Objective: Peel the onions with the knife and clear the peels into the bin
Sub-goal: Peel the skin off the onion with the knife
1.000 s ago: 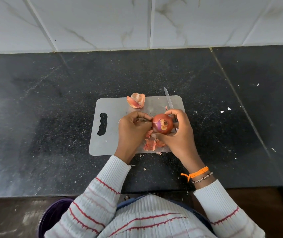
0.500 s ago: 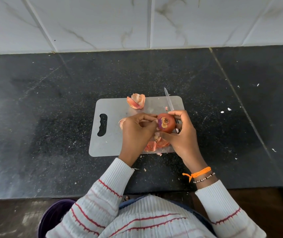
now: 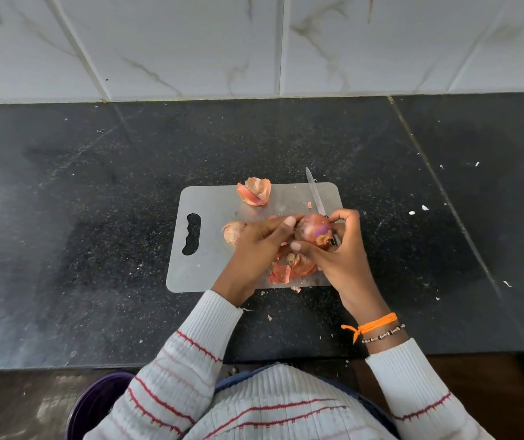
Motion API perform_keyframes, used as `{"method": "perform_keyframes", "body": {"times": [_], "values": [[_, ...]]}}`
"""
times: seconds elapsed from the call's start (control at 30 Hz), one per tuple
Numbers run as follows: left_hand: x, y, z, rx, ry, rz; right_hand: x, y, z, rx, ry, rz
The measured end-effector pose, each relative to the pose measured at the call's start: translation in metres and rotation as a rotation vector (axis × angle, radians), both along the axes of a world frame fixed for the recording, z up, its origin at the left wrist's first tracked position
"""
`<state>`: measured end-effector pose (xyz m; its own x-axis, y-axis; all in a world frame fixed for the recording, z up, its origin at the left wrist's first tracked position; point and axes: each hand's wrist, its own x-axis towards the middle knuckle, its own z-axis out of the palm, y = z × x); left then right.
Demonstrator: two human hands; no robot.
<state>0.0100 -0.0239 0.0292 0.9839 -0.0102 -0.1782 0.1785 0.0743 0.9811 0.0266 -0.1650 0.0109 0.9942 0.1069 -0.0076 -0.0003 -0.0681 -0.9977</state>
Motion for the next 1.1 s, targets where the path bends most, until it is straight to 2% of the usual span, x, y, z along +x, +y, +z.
{"method": "perform_keyframes", "body": {"times": [0.1,0.2,0.27,0.4,0.5,0.63,0.77,0.97,1.1], "values": [[-0.002,-0.002,0.004,-0.054,0.047,-0.142,0.001,-0.002,-0.004,-0.044,0.035,0.048],[-0.001,0.001,-0.001,-0.052,0.078,-0.232,0.001,-0.002,-0.005,0.034,0.124,0.083],[-0.002,0.002,-0.001,0.012,0.044,-0.301,-0.001,0.000,-0.001,0.073,0.175,0.063],[-0.003,-0.004,-0.001,0.189,-0.023,-0.271,-0.004,-0.002,0.005,-0.083,0.178,0.006],[-0.002,-0.007,-0.006,0.231,-0.041,-0.154,-0.003,-0.005,0.008,-0.235,0.070,-0.031],[-0.003,-0.003,-0.006,0.177,-0.023,-0.099,0.002,-0.011,0.005,-0.363,-0.087,-0.067],[-0.002,0.001,-0.010,0.044,0.046,-0.006,0.001,-0.011,0.009,-0.351,-0.255,-0.064],[-0.003,0.003,-0.010,0.058,0.017,-0.034,-0.001,-0.010,0.010,-0.293,-0.371,-0.040],[-0.002,0.004,-0.010,0.062,0.013,-0.046,0.004,-0.013,0.008,-0.341,-0.457,-0.005]]}}
